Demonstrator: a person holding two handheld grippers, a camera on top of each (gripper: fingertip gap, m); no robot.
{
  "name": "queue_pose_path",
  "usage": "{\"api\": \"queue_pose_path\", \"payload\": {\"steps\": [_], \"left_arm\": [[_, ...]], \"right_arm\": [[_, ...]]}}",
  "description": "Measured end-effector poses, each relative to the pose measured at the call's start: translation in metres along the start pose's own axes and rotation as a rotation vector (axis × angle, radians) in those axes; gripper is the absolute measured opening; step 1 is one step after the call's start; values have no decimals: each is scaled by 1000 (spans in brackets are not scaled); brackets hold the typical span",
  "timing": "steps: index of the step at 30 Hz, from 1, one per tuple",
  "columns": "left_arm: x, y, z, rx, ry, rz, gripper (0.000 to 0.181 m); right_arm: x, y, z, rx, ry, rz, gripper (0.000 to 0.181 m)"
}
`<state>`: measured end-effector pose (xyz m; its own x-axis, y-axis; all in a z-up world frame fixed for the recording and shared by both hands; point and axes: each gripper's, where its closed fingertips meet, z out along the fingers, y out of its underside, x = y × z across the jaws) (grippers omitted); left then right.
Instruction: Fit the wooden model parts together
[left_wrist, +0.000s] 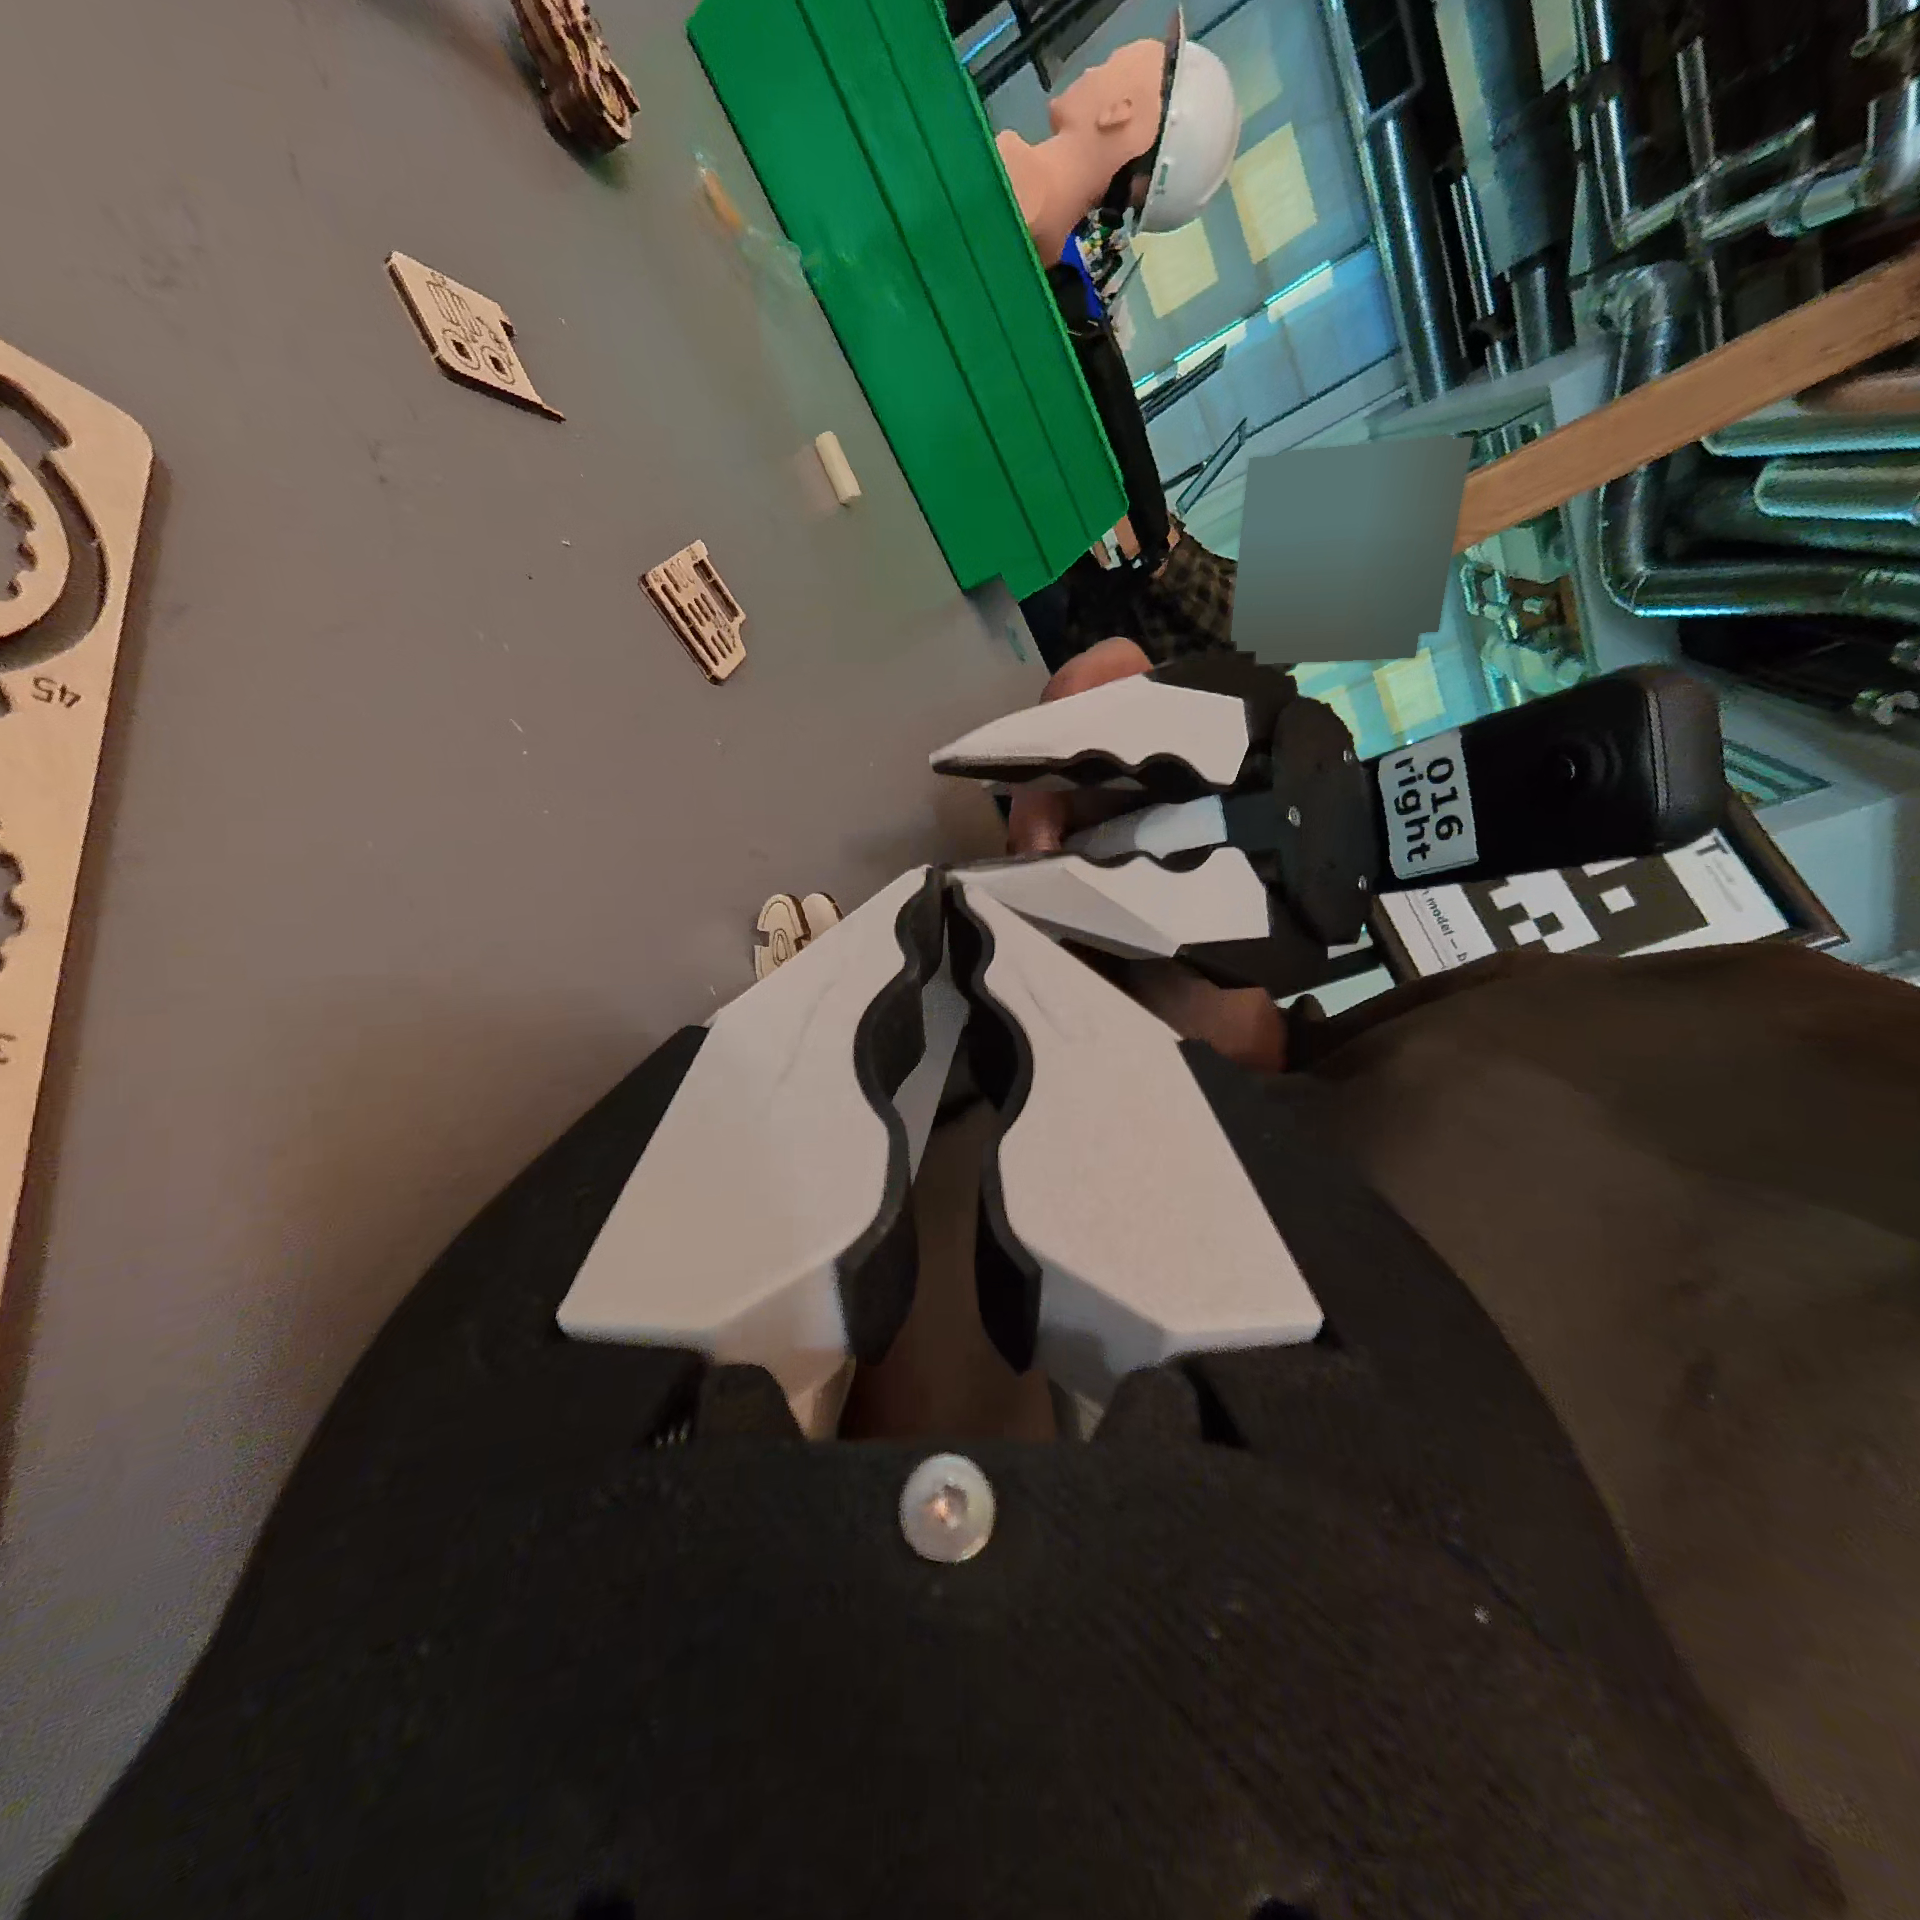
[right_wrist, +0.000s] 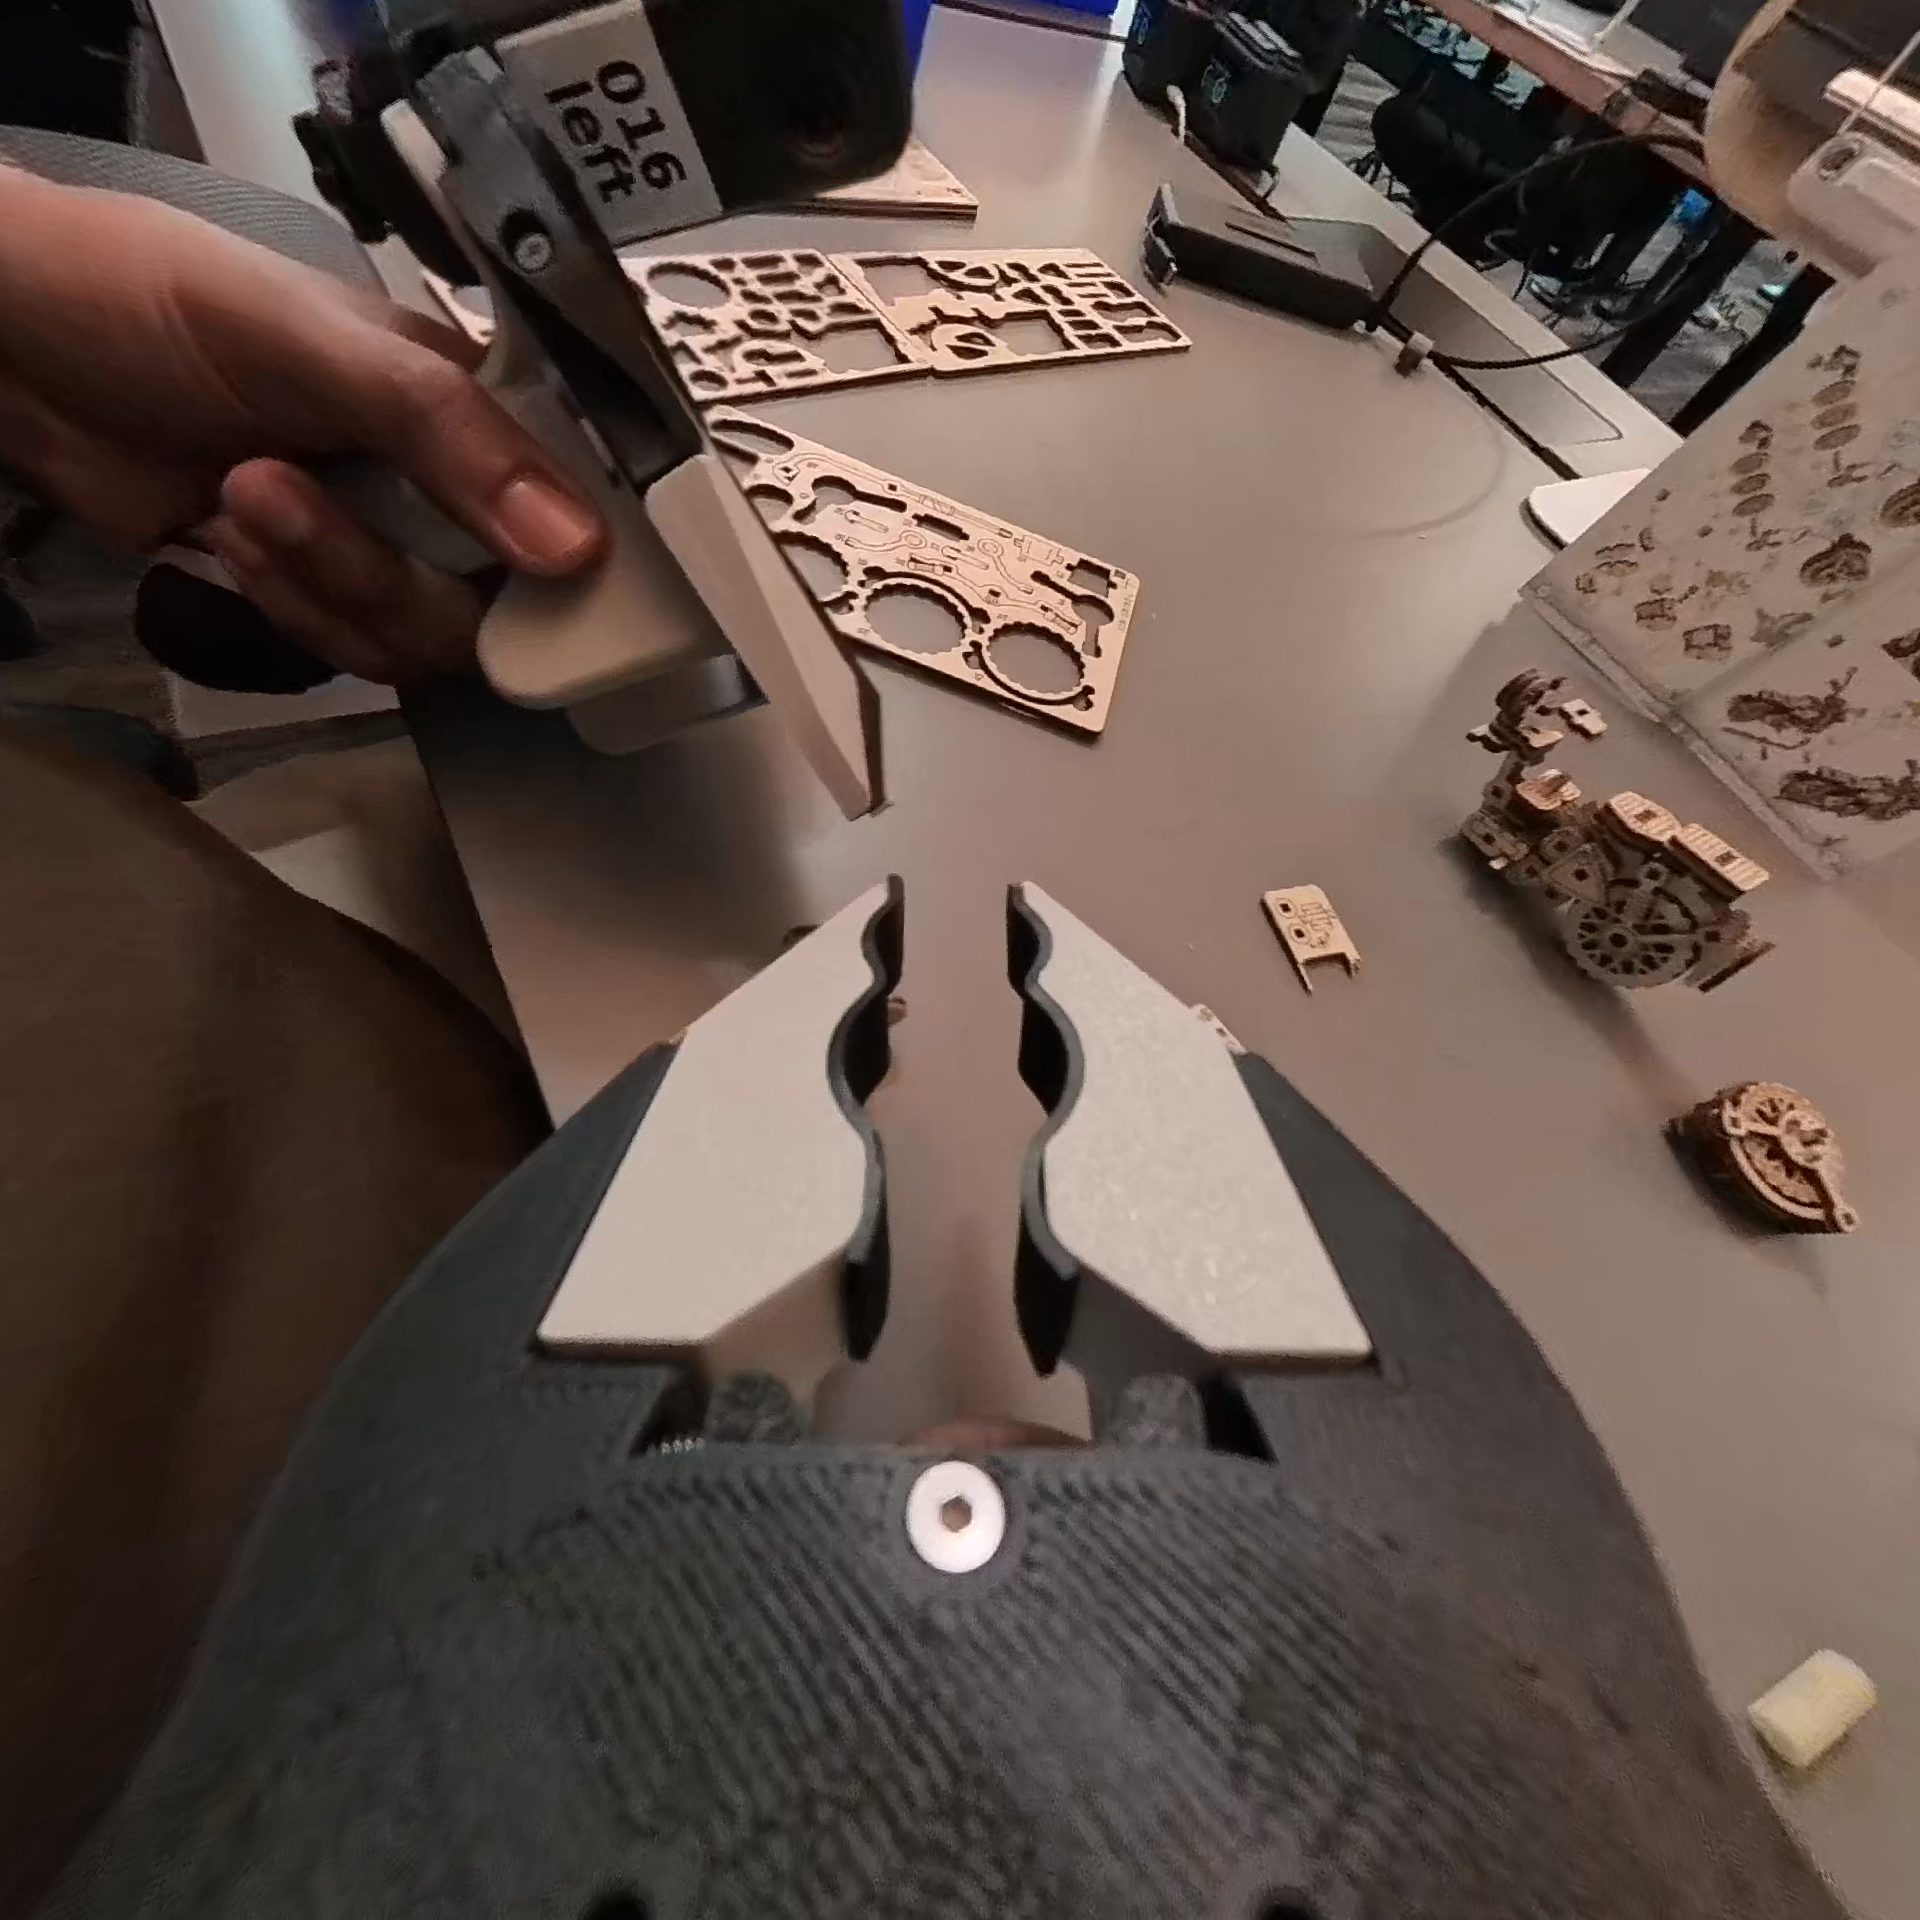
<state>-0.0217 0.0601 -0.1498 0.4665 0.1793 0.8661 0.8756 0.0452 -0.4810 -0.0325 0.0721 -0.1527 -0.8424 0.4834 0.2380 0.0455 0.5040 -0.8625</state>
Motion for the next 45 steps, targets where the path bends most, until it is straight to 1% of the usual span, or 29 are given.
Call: {"api": "queue_pose_path", "payload": {"steps": [3,5,7,9,12,14,16,18,19,21,23,26,28,29,30,31,33,34,36,38,40,41,42,44,45], "left_arm": [[1,0,1,-1,-13,26,0],[0,-2,1,11,-32,51,0],[0,-6,2,35,-64,87,0],[1,-10,1,51,-97,139,0],[3,-11,-1,47,-151,254,0],[1,-12,-2,34,-196,327,0],[0,-14,-4,30,-224,374,0],[0,-15,-7,30,-232,390,0],[0,-16,-8,33,-232,387,0],[-2,-17,-12,38,-228,372,0],[-7,-17,-17,37,-233,348,0],[-10,-20,-22,54,-224,305,0],[-11,-24,-25,73,-215,284,0],[-11,-26,-27,85,-213,276,0],[-11,-28,-28,100,-208,268,0],[-10,-30,-29,112,-203,262,0],[-12,-32,-30,117,-205,252,0],[-14,-32,-30,115,-209,248,0],[-15,-32,-30,115,-211,246,0],[-16,-32,-29,113,-218,255,0],[-17,-31,-28,103,-234,271,0],[-18,-30,-26,98,-238,276,0],[-18,-29,-25,93,-239,278,0],[-18,-27,-21,85,-242,282,0],[-18,-26,-19,82,-245,287,0]], "right_arm": [[10,2,0,-2,29,38,17],[24,4,1,-2,72,75,18],[49,2,0,1,141,132,21],[78,-7,0,13,164,216,24],[139,-27,11,32,165,302,26],[188,-34,35,5,165,351,29],[225,-24,75,-118,121,409,36],[248,-10,116,-236,59,446,35],[257,-3,133,-286,44,434,31],[269,13,160,-383,44,370,29],[269,22,178,-444,7,352,31],[261,20,196,-455,-51,370,33],[264,25,202,-494,-24,324,33],[265,28,204,-513,-16,305,34],[265,27,206,-515,-21,308,31],[264,28,206,-527,-29,313,16],[262,24,202,-526,-54,308,12],[261,15,199,-480,-64,308,0],[256,-13,184,-362,-89,323,0],[253,-39,161,-251,-75,317,0],[254,-50,137,-199,-19,274,0],[256,-48,127,-200,15,242,0],[259,-40,120,-227,45,211,4],[266,-11,112,-332,70,178,16],[267,3,112,-367,50,183,17]]}}
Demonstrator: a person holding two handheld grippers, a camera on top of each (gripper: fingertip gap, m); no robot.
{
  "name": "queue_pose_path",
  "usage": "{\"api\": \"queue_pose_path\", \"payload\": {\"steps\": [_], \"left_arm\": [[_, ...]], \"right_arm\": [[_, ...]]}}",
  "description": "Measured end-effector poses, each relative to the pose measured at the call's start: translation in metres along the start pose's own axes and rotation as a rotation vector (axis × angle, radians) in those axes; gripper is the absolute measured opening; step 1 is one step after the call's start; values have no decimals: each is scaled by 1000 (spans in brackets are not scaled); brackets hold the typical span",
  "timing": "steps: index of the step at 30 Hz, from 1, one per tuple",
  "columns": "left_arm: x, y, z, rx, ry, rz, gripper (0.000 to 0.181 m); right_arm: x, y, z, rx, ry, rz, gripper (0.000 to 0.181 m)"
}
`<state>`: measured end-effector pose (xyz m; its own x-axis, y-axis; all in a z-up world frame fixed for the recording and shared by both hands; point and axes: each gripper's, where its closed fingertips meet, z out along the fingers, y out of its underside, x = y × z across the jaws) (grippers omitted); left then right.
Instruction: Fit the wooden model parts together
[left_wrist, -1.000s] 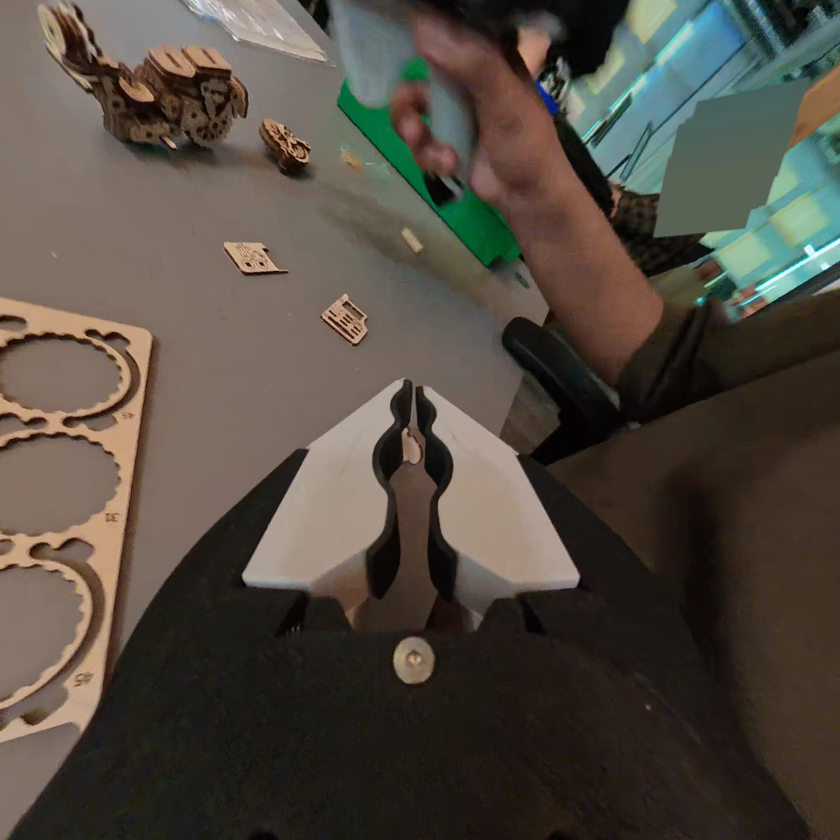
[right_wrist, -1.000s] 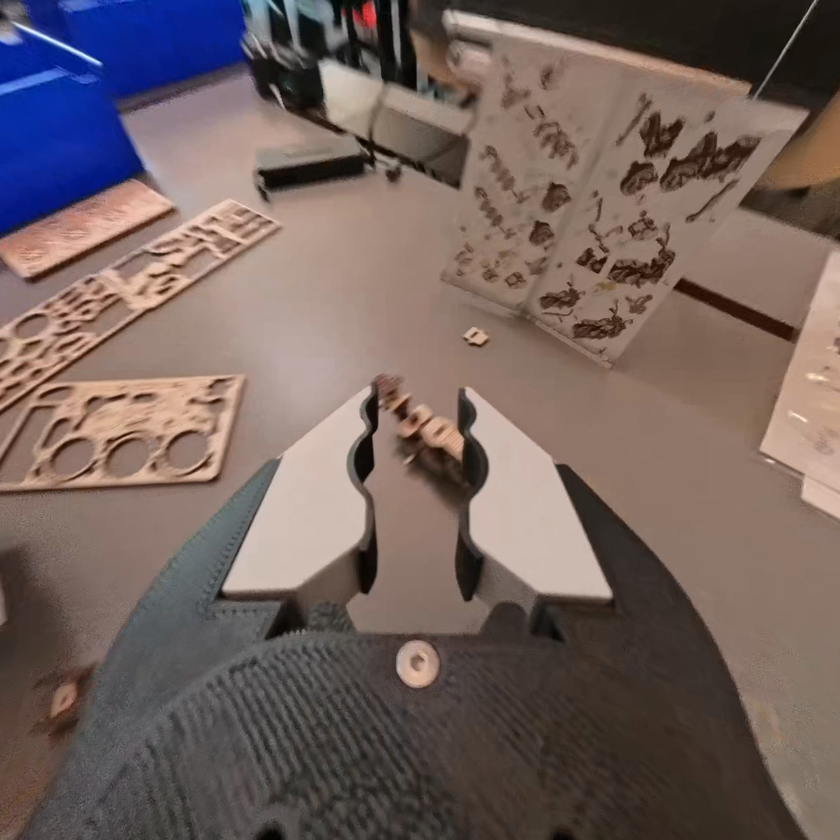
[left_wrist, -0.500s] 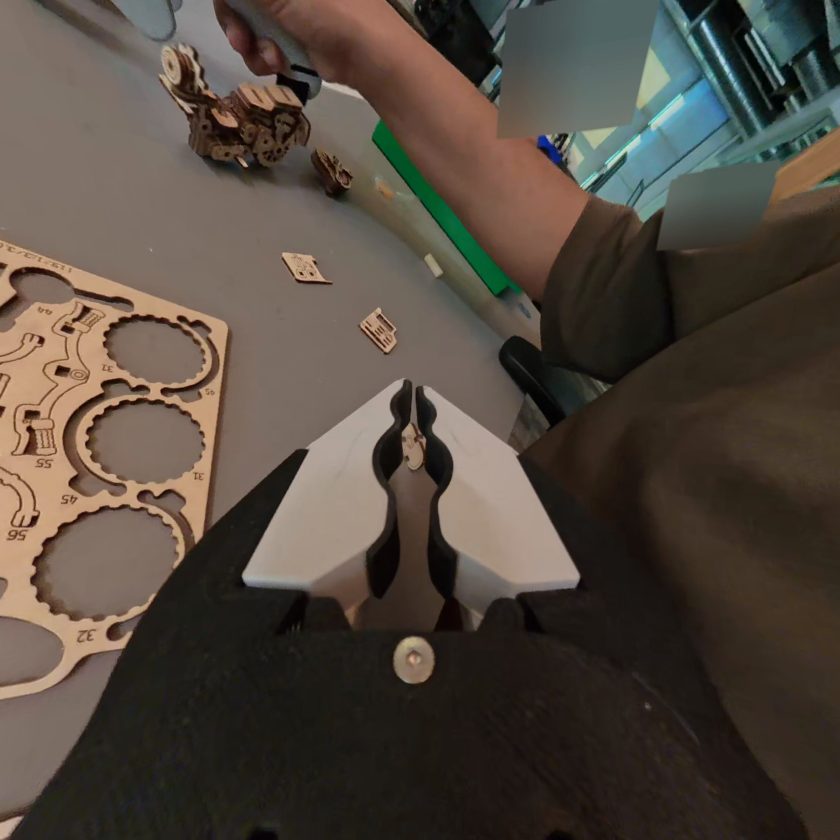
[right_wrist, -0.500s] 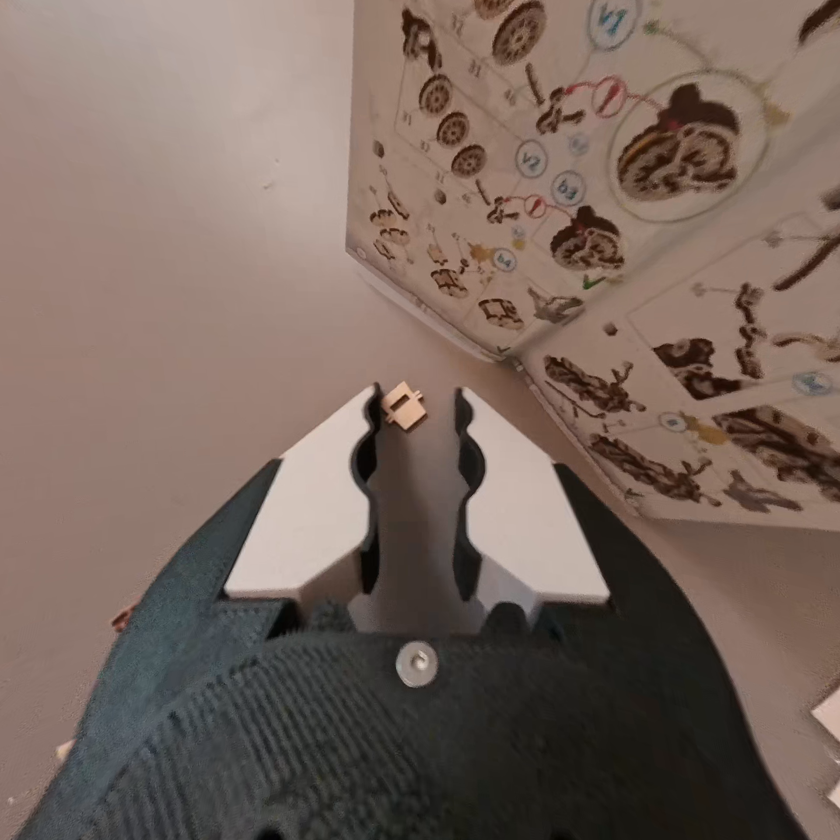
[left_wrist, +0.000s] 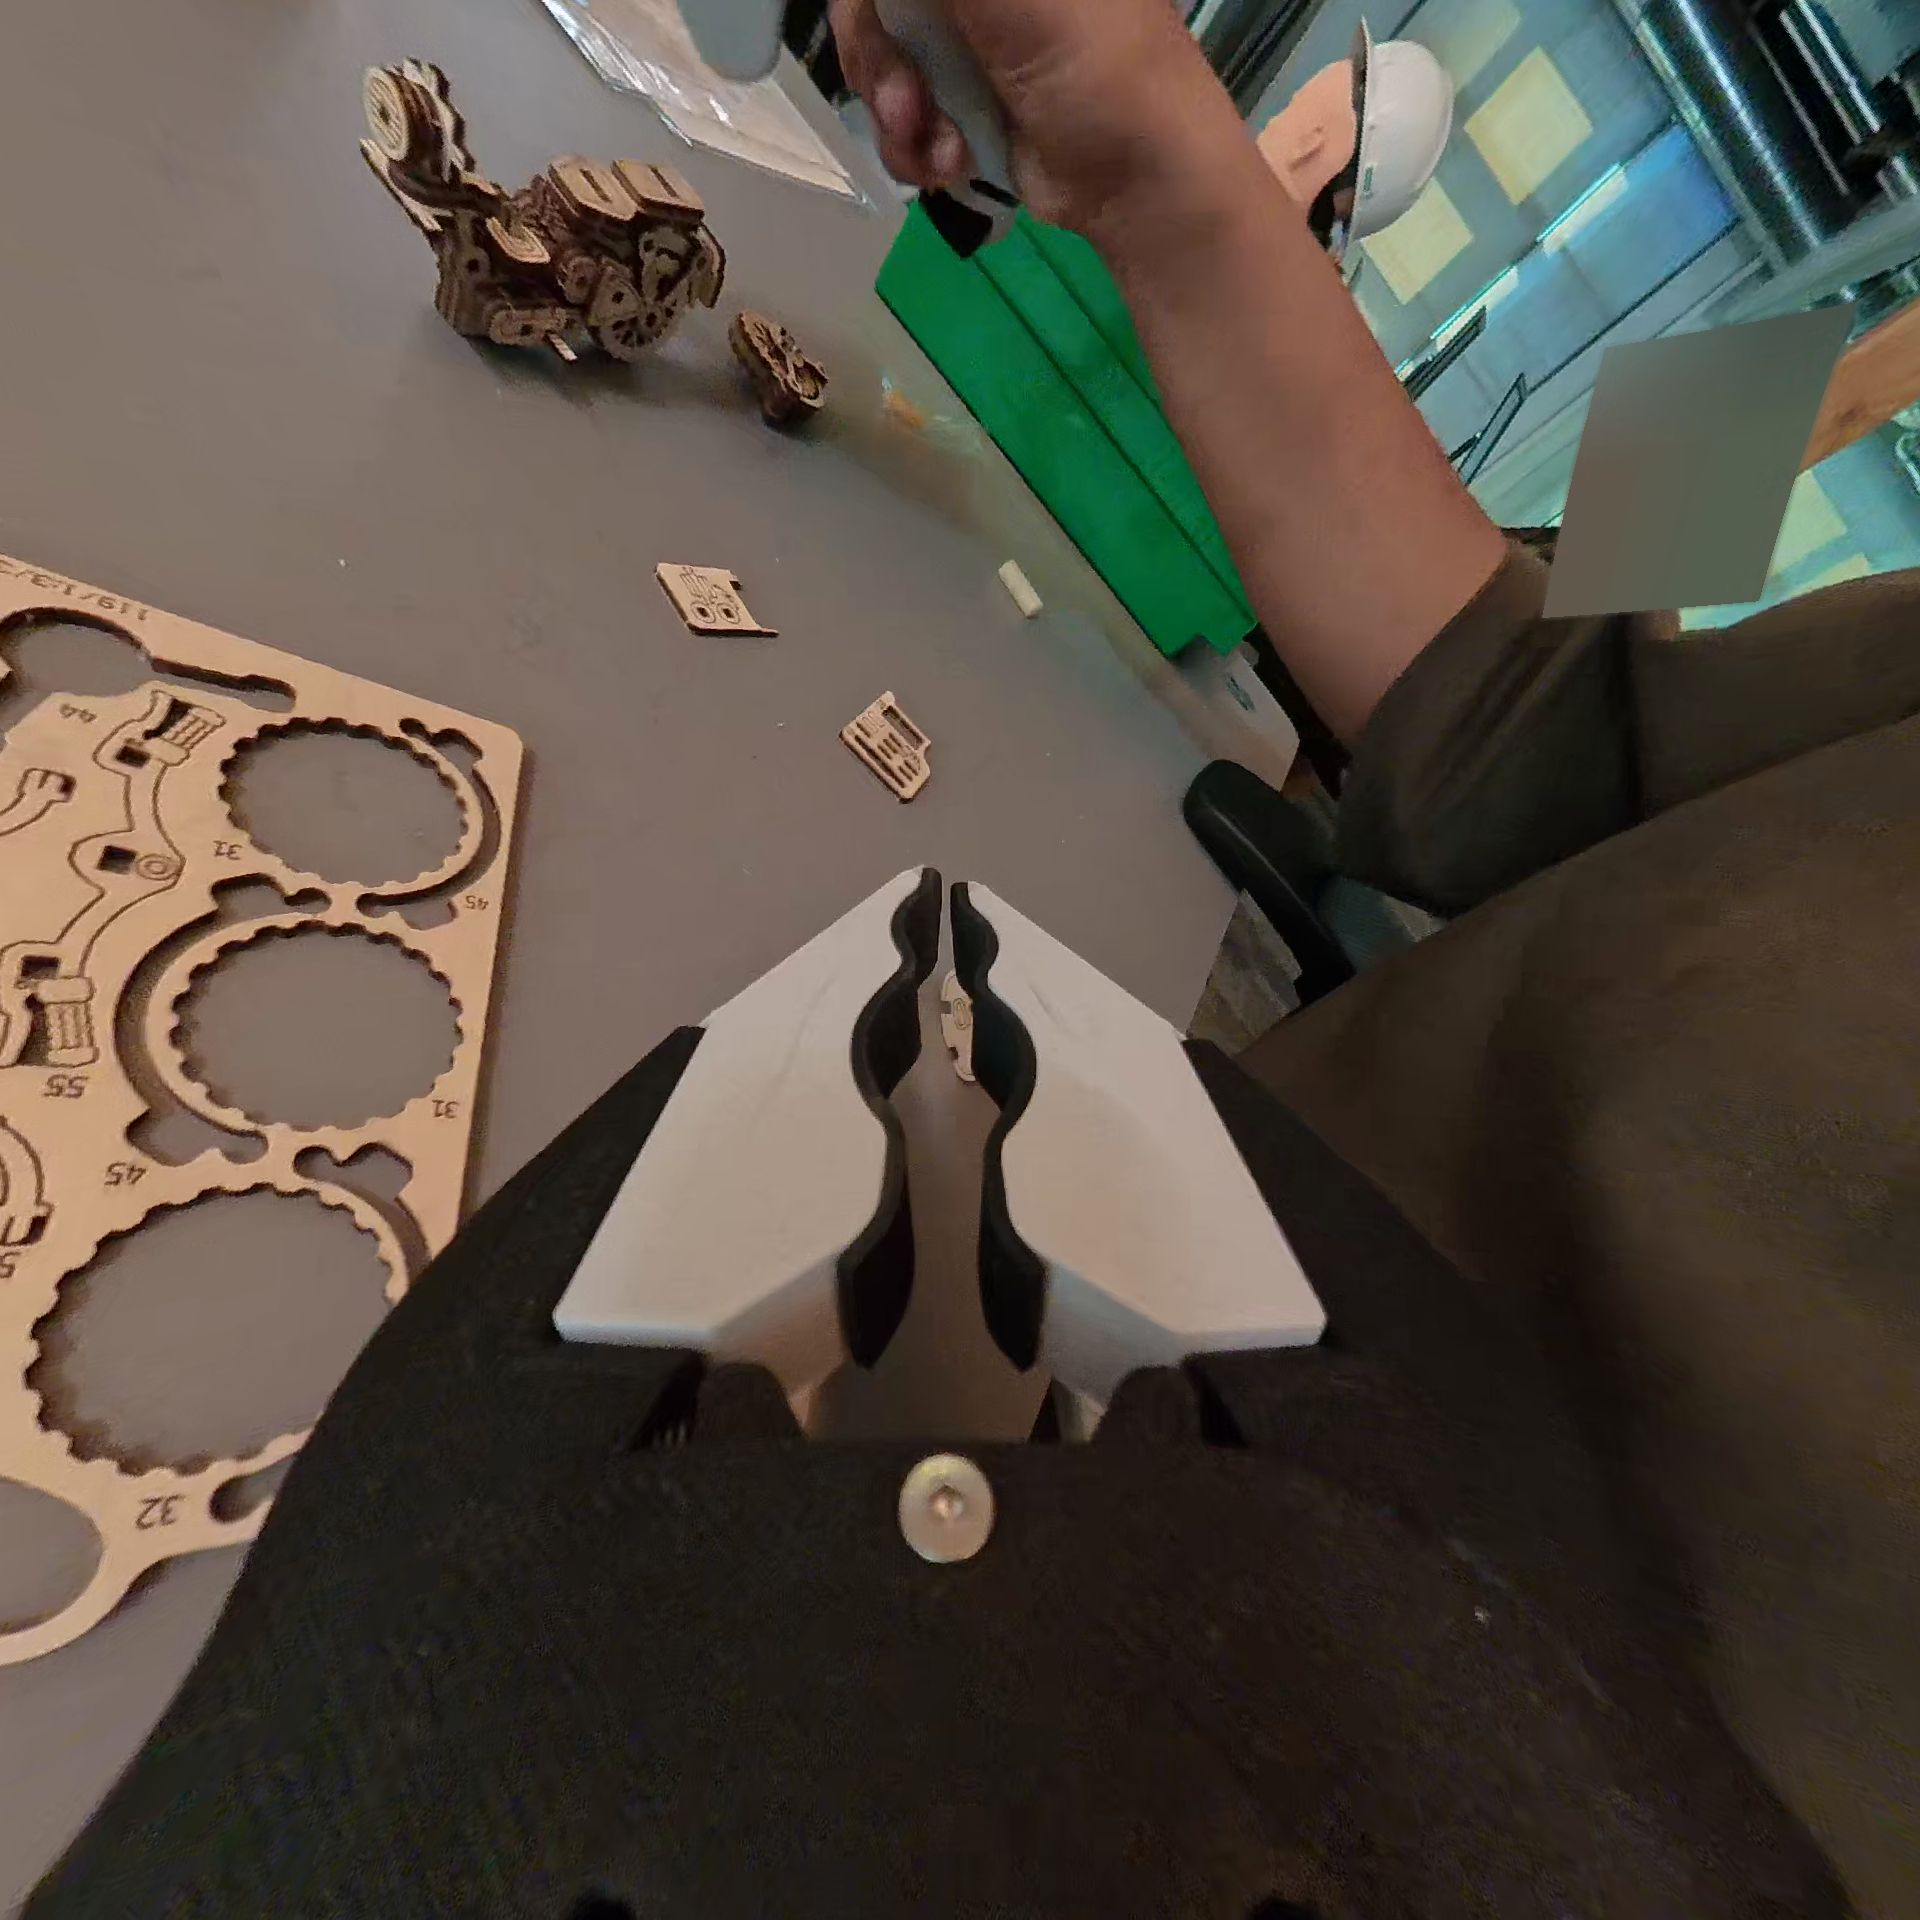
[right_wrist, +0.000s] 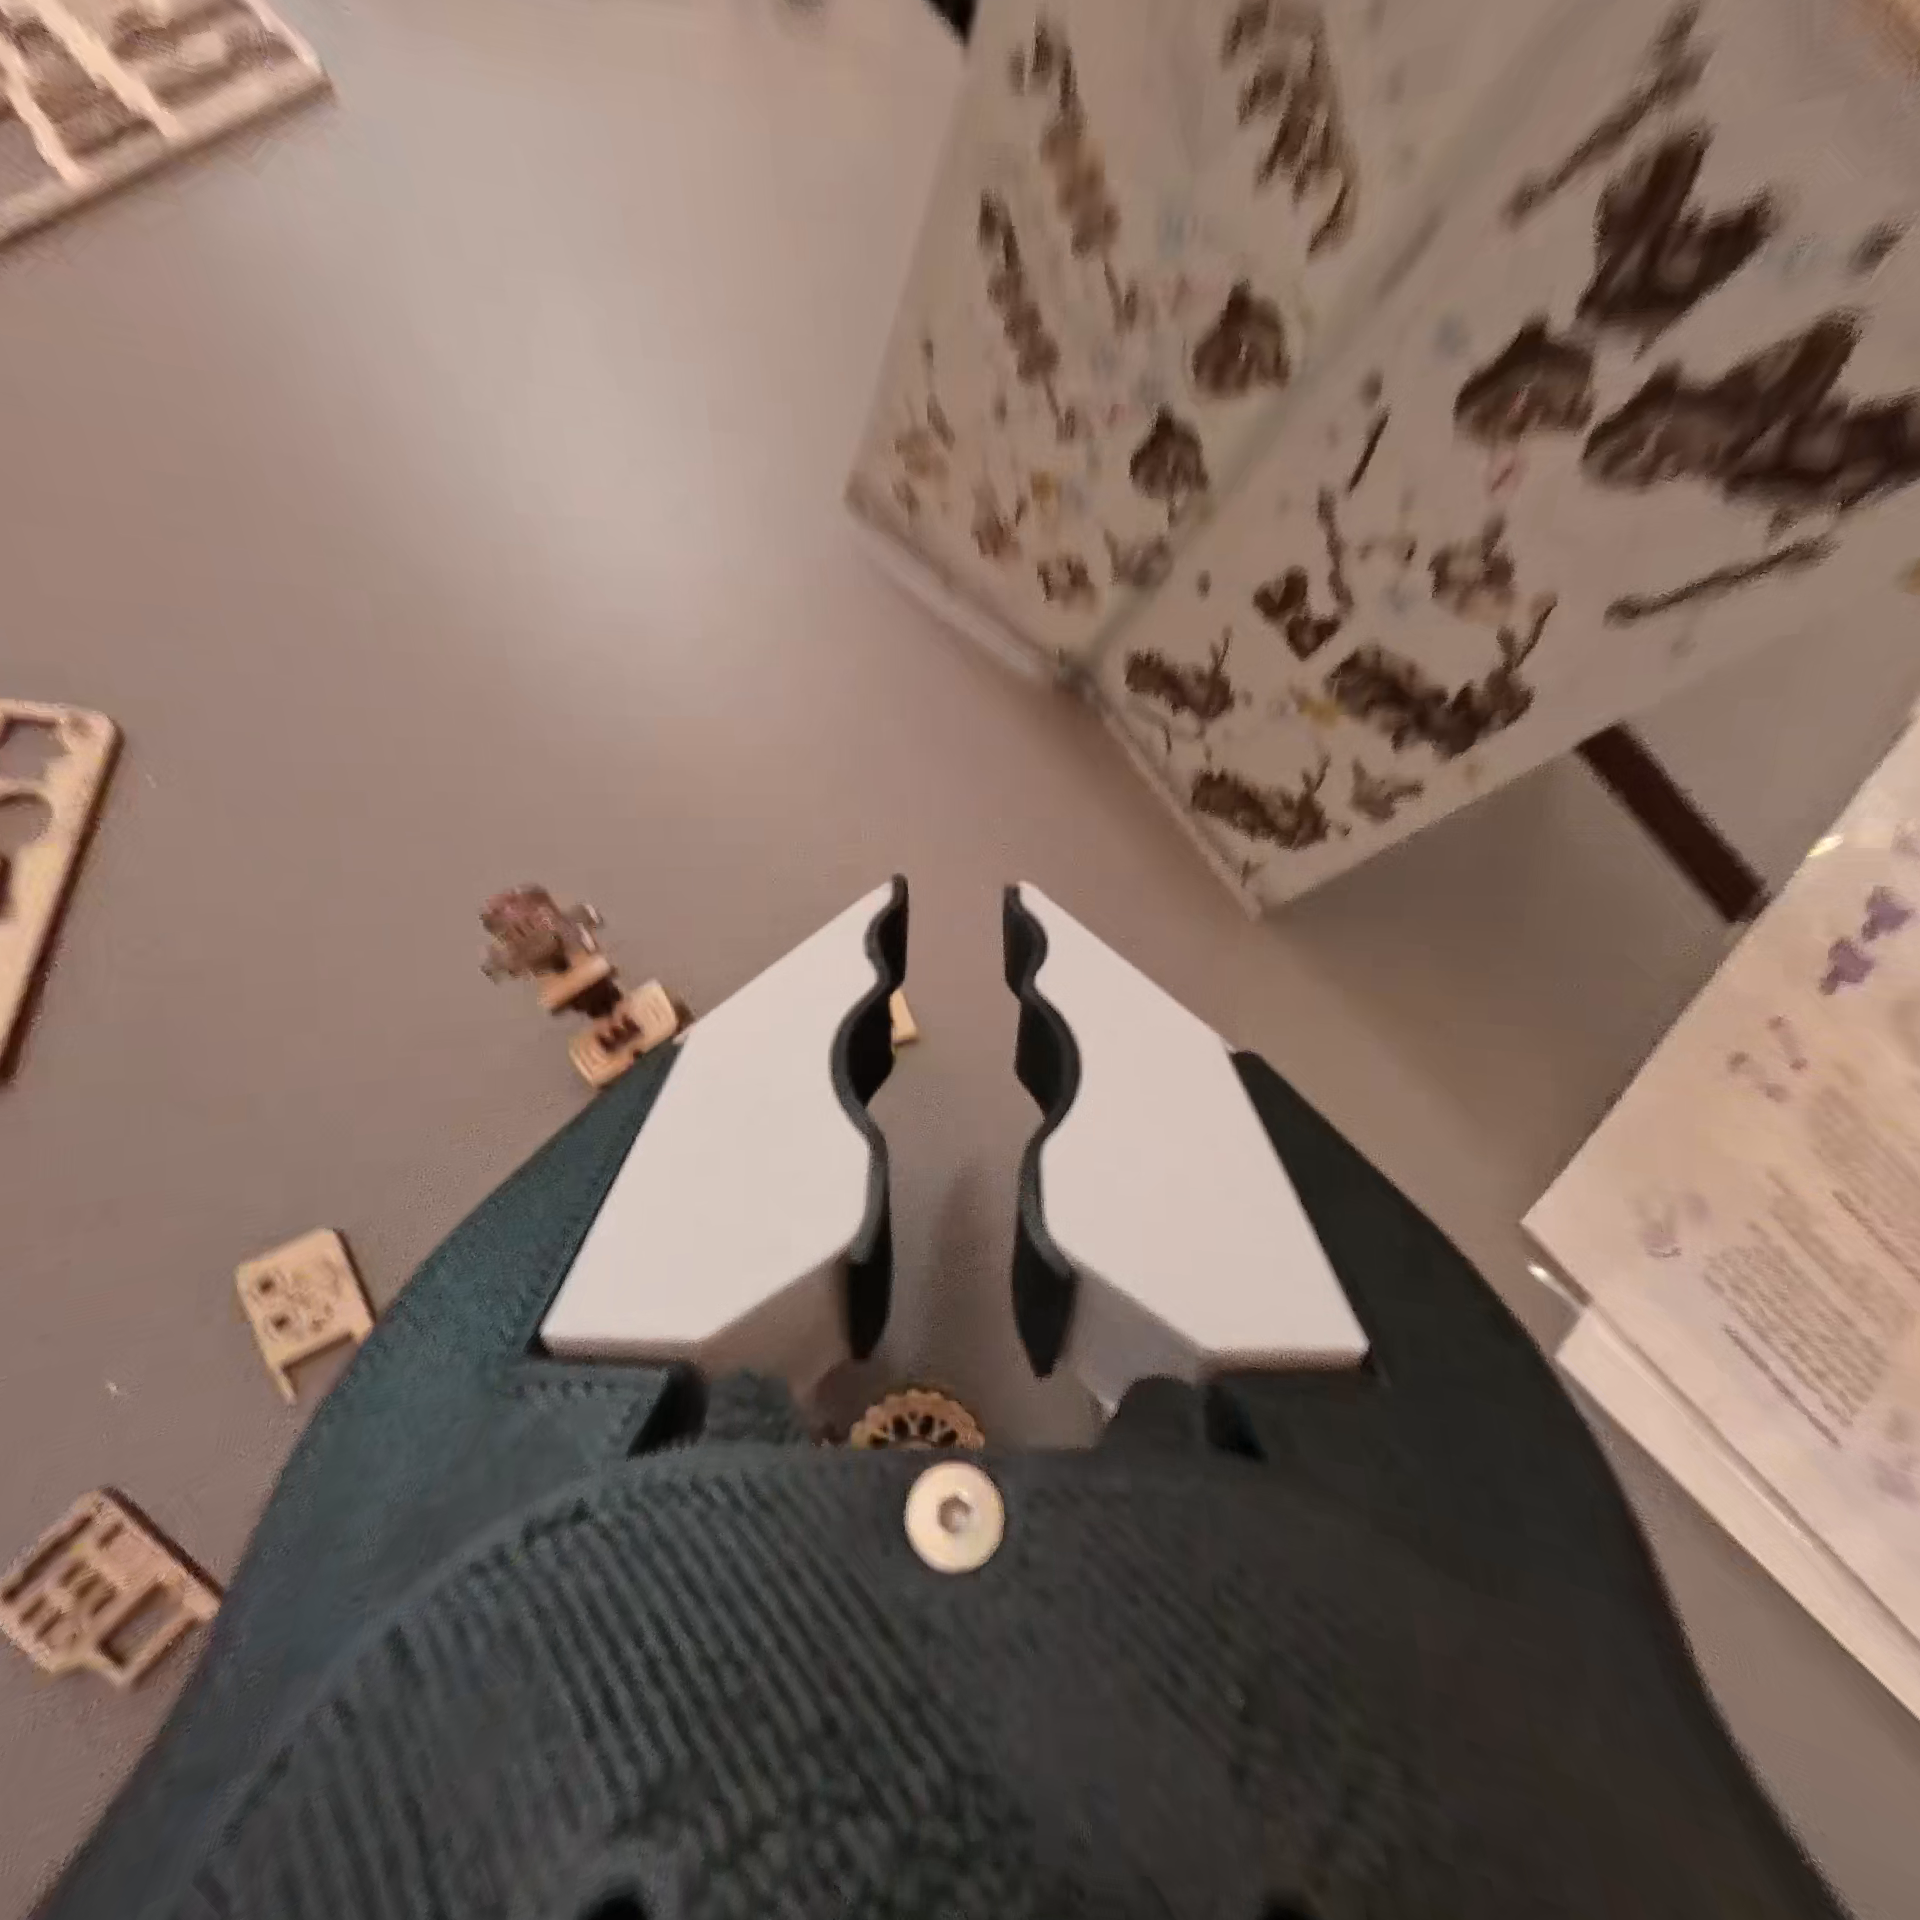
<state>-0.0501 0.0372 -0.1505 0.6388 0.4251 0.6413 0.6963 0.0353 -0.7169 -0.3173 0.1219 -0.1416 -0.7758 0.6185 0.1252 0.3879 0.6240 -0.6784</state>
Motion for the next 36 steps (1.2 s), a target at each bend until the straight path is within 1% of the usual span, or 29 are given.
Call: {"api": "queue_pose_path", "payload": {"steps": [2,4,5,7,9,11,13,15,16,18,19,21,22,23,24,26,28,29,30,32,34,36], "left_arm": [[2,3,4,-13,-6,16,0],[2,4,7,-23,-15,41,0],[2,4,9,-27,-20,55,0],[0,2,12,-33,-30,76,0],[-2,1,14,-35,-29,72,0],[-3,-1,16,-34,-19,54,0],[-5,-2,18,-35,-12,37,0],[-6,-3,19,-35,-9,26,0],[-6,-3,18,-34,-8,25,0],[-5,-5,17,-30,1,27,0],[-4,-5,17,-28,9,31,0],[-1,-6,15,-23,18,44,2],[0,-7,14,-17,16,59,3],[2,-7,13,-12,10,83,4],[4,-8,12,-7,2,116,5],[8,-8,13,0,-19,199,6],[12,-8,15,3,-42,276,7],[9,-9,16,8,-69,299,7],[6,-12,17,16,-93,304,6],[2,-17,21,12,-88,266,8],[3,-21,30,-38,-35,205,11],[12,-21,42,-127,99,93,15]], "right_arm": [[-2,18,11,-50,-96,-2,18],[-12,34,18,-102,-227,-90,17],[-17,41,20,-123,-278,-152,19],[-19,50,25,-154,-313,-240,21],[-17,53,31,-170,-324,-282,27],[-20,52,34,-169,-364,-296,28],[-23,50,36,-171,-397,-297,15],[-18,46,37,-166,-379,-302,15],[-14,37,35,-122,-356,-292,15],[-12,6,14,33,-330,-223,15],[-16,-12,-5,131,-332,-176,15],[-39,-39,-53,315,-366,-103,15],[-56,-45,-75,376,-376,-84,15],[-76,-43,-93,413,-381,-77,15],[-97,-38,-105,433,-380,-72,15],[-141,-15,-116,427,-367,-79,15],[-179,17,-111,376,-337,-127,15],[-191,34,-105,339,-310,-155,15],[-199,51,-96,295,-281,-179,15],[-212,77,-82,213,-269,-196,15],[-213,81,-81,225,-235,-206,15],[-214,75,-90,281,-211,-214,15]]}}
